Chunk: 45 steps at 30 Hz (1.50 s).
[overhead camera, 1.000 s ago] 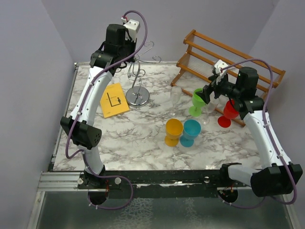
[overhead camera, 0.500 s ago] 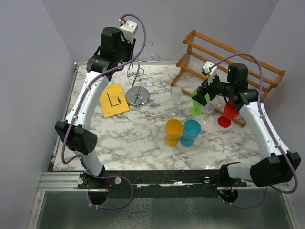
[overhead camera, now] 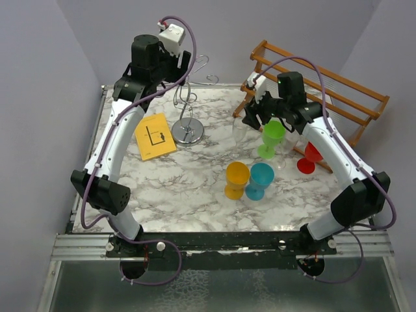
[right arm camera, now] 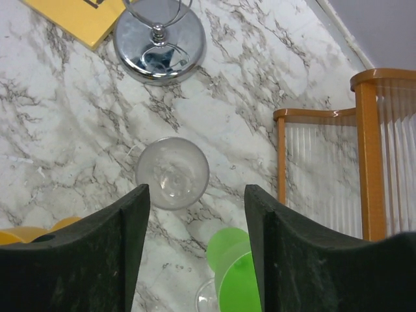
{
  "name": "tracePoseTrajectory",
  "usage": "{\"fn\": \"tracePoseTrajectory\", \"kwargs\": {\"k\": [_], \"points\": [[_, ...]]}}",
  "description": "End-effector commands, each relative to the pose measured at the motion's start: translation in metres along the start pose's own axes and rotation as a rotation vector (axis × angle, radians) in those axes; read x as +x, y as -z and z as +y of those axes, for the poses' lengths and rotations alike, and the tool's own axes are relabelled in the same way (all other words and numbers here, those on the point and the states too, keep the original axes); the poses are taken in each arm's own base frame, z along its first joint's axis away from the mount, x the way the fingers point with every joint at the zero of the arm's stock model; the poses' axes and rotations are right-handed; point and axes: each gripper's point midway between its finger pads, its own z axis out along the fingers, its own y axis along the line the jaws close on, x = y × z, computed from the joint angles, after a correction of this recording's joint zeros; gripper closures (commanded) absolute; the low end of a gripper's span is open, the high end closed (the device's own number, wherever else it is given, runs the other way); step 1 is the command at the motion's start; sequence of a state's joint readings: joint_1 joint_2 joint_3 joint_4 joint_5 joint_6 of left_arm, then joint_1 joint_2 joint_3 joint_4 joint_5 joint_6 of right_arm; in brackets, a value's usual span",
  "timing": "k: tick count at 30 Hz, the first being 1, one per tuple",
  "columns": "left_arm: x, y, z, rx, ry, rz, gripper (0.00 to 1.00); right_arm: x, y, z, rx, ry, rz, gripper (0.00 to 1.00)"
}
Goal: Place the wine glass upside down on the wine glass rack
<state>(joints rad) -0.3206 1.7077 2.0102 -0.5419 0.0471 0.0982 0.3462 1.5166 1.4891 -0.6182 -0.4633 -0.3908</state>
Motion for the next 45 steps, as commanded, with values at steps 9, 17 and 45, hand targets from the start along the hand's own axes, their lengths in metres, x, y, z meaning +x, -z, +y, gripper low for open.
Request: {"fn": "tracePoseTrajectory", "kwargs": {"k": [9, 17, 45], "points": [[-0.042, 0.062, 0.002, -0.001, -0.045, -0.166, 0.15, 0.017, -0.034, -0.004, 0.06, -0.024, 0.242, 0.5], [-0.046, 0.075, 0.003, -0.012, -0.059, -0.181, 0.15, 0.026, -0.044, -0.005, 0.085, -0.03, 0.3, 0.62], [-0.049, 0.097, -0.055, 0.28, 0.188, -0.203, 0.14, -0.143, 0.126, -0.045, 0.477, 0.097, -0.252, 0.99]]}}
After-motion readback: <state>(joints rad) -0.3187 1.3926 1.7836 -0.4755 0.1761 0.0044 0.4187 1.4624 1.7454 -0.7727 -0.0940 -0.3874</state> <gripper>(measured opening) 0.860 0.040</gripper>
